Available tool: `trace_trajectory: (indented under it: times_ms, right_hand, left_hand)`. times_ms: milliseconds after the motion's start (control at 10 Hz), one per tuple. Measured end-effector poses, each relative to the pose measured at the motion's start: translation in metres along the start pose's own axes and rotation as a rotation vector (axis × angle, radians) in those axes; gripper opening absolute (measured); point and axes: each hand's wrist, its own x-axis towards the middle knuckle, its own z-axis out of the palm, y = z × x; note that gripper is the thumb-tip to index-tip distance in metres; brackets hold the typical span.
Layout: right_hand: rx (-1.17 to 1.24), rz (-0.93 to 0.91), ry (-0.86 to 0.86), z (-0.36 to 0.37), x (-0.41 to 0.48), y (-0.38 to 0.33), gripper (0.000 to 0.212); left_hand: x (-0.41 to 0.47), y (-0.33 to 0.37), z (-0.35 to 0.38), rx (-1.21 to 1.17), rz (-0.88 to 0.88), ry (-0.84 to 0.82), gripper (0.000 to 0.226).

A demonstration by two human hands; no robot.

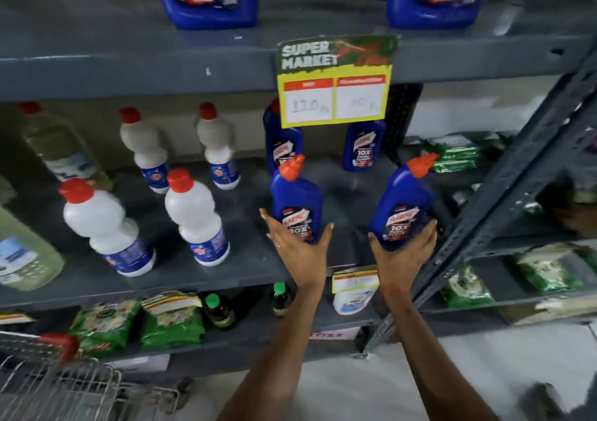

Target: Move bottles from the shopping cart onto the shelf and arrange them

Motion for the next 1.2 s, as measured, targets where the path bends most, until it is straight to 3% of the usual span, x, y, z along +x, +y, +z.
trace_trajectory:
  times_ms: [100, 500, 1000, 1200]
  right_hand:
    - [0.004, 0.046, -0.037, 0.002, 0.013, 0.007, 0.12]
    - [0.039, 0.053, -0.048, 0.009, 0.014, 0.006, 0.115]
    - [0.01, 0.108, -0.104, 0.003, 0.014, -0.003, 0.121]
    - [0.084, 0.133, -0.056, 0.0, -0.012, -0.007, 0.122]
  left_hand:
    - [0.005, 0.0, 0.011, -0.005, -0.033, 0.079, 0.127]
    - [0.014, -0.002, 0.031, -0.005, -0.089, 0.239, 0.115]
    - [0.003, 0.005, 0.022, 0.101, -0.124, 0.194, 0.124]
    - [-0.009, 0.002, 0.003, 0.153, -0.017, 0.128, 0.131]
